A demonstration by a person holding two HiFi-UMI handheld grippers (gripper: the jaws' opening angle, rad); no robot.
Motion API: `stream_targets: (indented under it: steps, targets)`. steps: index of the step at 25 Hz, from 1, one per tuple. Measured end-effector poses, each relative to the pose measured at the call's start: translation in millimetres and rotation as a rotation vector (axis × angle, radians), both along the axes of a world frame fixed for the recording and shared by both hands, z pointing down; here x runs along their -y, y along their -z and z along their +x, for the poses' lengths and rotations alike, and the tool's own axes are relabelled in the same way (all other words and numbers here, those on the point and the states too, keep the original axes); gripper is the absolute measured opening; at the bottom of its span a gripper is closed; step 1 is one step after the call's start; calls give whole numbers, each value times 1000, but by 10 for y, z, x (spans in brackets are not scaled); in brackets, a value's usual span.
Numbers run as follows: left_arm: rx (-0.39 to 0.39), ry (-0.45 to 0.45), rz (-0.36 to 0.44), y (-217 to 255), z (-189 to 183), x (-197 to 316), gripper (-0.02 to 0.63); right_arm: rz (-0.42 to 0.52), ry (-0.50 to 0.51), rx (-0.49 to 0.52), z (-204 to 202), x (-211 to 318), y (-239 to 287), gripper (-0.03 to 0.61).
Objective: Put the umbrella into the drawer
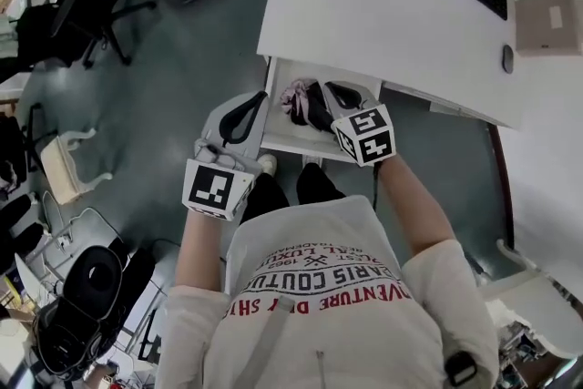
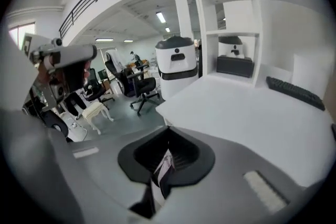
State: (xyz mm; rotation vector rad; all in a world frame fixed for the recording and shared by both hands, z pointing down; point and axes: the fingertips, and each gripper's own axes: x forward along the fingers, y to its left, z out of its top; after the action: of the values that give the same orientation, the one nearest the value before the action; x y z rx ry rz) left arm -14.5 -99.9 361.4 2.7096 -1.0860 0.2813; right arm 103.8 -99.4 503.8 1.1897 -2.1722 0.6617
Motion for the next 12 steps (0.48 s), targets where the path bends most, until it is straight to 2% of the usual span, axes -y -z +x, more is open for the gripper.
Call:
stream_targets:
  steps: [6, 12]
  targets:
    - [12, -38, 55, 550, 45, 0, 6, 189, -64, 76, 147, 24, 1136, 0]
    - [4, -82, 109, 958, 66, -24, 6, 396, -113, 131, 242, -50, 2021, 0]
